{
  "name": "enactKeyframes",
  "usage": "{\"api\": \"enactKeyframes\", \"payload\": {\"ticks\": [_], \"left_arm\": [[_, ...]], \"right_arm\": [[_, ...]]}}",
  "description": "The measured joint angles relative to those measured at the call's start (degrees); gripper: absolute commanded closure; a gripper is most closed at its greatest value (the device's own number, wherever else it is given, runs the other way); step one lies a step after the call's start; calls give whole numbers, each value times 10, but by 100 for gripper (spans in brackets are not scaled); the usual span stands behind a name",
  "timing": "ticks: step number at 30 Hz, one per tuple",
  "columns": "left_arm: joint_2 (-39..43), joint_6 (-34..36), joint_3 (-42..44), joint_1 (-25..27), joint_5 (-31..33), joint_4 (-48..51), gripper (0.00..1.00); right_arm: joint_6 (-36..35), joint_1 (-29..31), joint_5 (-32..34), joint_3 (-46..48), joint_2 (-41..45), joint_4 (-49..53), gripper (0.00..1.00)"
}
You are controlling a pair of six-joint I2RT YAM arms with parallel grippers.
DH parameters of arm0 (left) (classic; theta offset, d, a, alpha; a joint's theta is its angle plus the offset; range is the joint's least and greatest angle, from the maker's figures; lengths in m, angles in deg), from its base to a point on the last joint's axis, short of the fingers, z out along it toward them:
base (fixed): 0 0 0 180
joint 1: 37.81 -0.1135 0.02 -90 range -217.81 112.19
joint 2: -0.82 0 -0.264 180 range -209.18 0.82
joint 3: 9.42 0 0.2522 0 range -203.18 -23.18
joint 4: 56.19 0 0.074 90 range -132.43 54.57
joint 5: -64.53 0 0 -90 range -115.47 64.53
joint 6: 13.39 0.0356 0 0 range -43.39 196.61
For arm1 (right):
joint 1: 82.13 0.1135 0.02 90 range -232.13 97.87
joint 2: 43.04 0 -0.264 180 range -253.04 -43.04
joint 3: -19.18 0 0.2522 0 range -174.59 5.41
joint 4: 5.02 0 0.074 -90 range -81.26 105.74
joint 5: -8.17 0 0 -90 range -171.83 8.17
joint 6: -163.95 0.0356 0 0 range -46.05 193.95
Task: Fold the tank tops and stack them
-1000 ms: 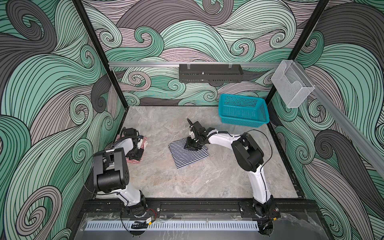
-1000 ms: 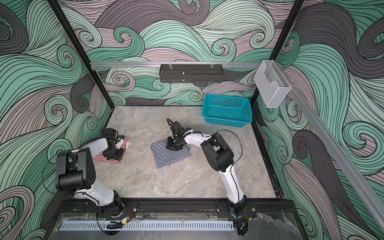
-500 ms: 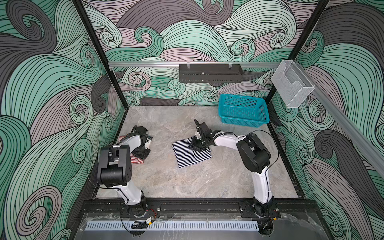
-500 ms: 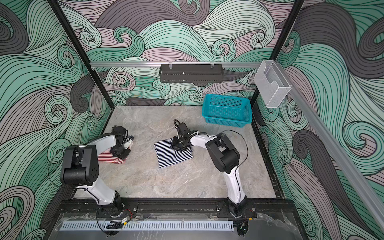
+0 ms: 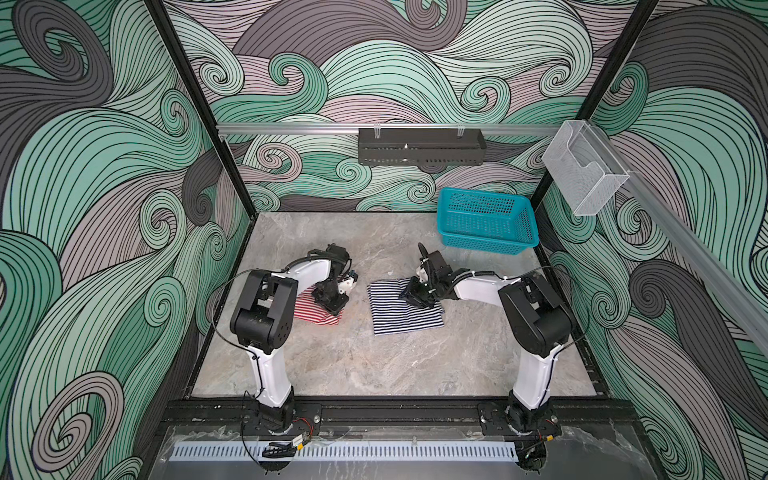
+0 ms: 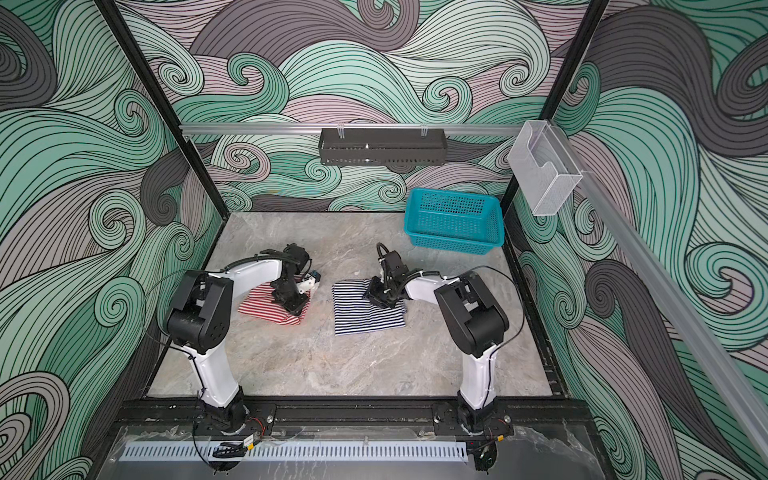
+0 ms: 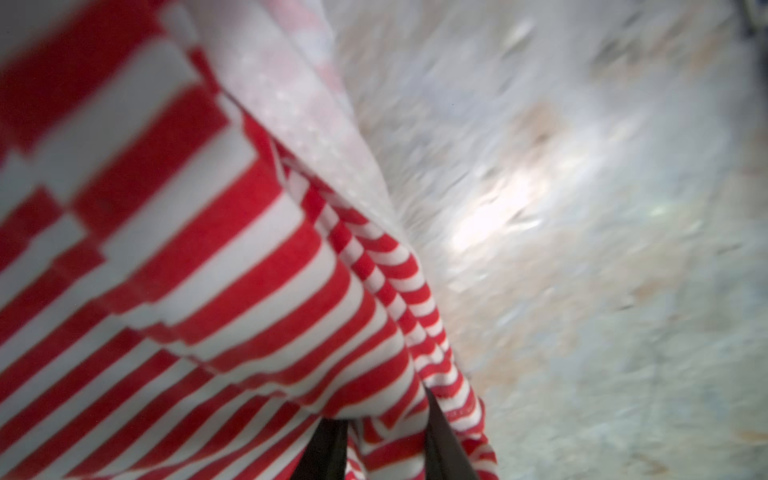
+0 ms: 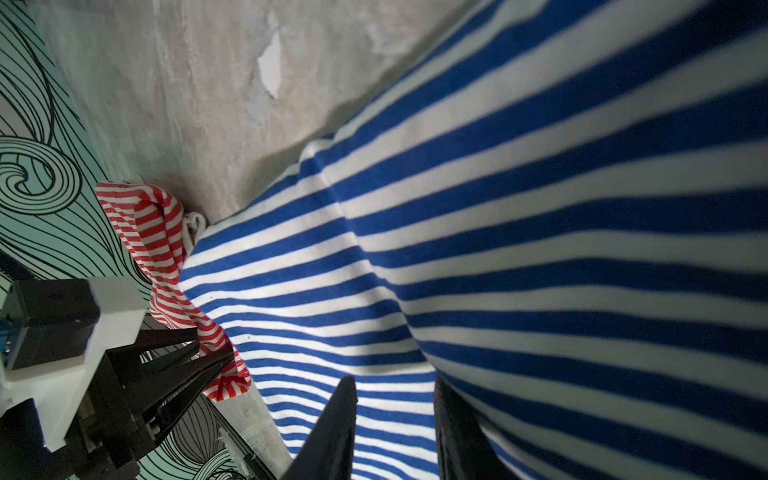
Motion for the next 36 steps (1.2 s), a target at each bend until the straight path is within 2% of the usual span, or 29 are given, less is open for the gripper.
{"api": "enactKeyframes", "payload": {"ticks": [5,11,17,23,27,28,30,31,32,36], "left_arm": [[-63,-21,-93,50,-61,30,59],[-114,-49,-174,83,-113,46,53],[-135,-66,-212,105,-140,52,49],[-130,-68,-218,116,-144,55,45],[-104,-65,-218,119,-146,56,43],[-94,-63,-218,120,-148,57,42],[-74,-60,-225,120,-156,59,38],[-66,-58,-229,121,-164,59,29],[-59,-57,-235,123,-175,59,26],[-51,-54,-246,130,-232,55,25]], "right_arm": [[5,-39,9,79,66,-4,66],[2,-83,26,148,133,11,65],[-7,-143,35,188,185,46,65],[-21,-150,45,194,217,88,63],[-38,-151,46,182,267,136,58],[-43,-151,46,173,281,151,49],[-57,-156,47,153,308,176,41],[-64,-160,48,143,322,186,40],[-72,-167,48,135,335,197,39],[-93,-208,50,135,370,232,38]]}}
